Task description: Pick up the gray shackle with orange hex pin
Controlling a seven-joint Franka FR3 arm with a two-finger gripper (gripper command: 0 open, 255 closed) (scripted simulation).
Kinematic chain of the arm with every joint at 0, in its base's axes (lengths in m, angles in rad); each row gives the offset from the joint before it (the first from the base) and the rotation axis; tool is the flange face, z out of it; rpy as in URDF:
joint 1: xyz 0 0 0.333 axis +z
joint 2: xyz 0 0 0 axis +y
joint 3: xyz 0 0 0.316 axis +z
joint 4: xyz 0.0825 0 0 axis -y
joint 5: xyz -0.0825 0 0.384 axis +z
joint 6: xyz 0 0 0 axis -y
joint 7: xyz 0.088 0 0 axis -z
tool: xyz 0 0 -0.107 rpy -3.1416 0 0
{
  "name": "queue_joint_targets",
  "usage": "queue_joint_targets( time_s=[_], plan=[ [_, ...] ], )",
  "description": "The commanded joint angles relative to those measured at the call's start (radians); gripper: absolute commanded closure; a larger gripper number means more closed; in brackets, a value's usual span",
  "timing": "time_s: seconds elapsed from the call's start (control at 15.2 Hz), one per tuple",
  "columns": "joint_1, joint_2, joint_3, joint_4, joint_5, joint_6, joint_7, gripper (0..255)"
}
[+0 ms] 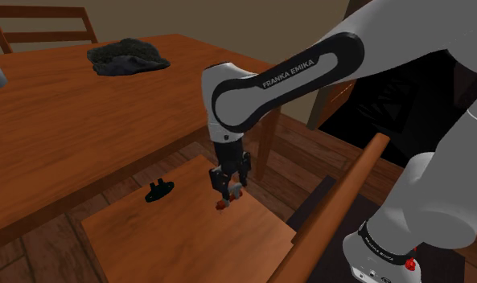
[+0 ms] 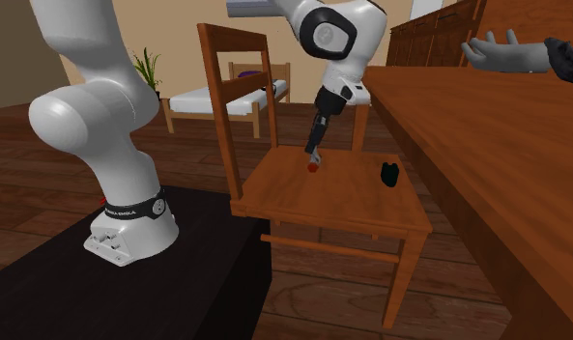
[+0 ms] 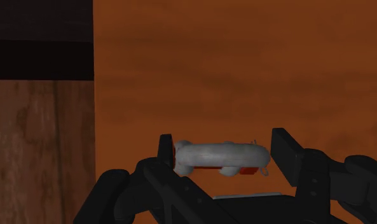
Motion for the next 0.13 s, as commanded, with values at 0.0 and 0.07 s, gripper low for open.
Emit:
queue_joint_targets(
  time_s=[0.0,0.07],
  plan=[
    [0.000,-0.011,0.000,0.004,0.002,-0.016,0.002,255],
    [0.000,-0.011,0.000,0.004,0.002,-0.016,0.002,255]
  ],
)
